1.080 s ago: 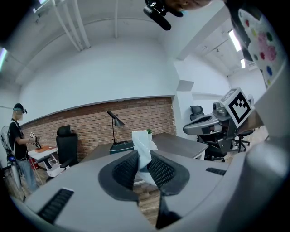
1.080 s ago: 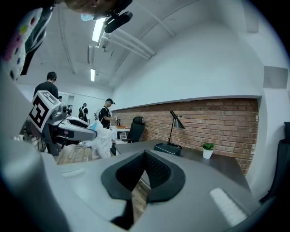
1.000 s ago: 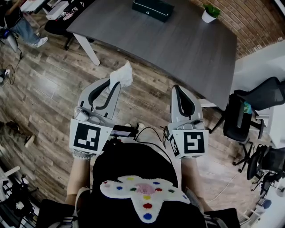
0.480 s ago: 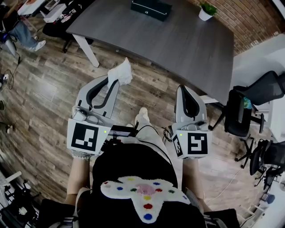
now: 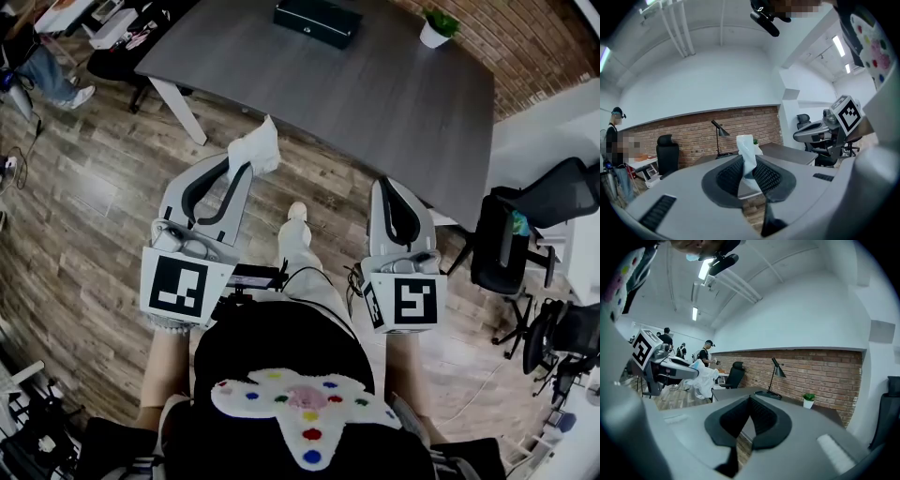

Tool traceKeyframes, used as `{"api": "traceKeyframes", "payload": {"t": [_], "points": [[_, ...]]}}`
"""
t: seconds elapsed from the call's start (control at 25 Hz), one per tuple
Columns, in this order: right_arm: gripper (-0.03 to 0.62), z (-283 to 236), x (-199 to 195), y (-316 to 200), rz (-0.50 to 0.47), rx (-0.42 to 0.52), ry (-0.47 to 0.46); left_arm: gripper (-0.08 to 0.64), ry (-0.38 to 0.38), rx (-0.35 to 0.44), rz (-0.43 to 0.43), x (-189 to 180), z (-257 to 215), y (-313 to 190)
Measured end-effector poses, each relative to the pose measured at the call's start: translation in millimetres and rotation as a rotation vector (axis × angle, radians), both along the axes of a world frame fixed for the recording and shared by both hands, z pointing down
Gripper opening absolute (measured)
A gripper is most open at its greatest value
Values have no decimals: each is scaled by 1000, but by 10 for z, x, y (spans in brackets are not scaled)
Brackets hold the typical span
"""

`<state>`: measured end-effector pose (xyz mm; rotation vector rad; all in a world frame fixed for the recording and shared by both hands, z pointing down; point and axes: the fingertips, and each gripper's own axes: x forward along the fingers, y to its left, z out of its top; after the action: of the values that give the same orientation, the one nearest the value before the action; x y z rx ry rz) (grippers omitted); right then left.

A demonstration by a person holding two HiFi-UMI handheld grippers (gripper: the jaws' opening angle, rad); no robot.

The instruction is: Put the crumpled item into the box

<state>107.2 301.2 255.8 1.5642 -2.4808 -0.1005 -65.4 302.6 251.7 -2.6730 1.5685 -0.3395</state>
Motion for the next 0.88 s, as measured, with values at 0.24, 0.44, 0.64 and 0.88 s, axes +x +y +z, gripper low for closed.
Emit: {"api": "traceKeyframes", "payload": {"t": [0.24,0.44,0.64,0.88], "points": [[9,30,49,-405,-23,2,3,64,0,14,-17,79,-22,-394],[9,30,110,-796,-36,7,-7,64,-10,24,-29,146,-32,-738],[9,24,155,-1220,-57,12,-16,64,-22,28,-52,195,-52,-1101],[9,8,137,-1699,-91,7,-16,64,-22,21,-78,207,-59,-1514]]}}
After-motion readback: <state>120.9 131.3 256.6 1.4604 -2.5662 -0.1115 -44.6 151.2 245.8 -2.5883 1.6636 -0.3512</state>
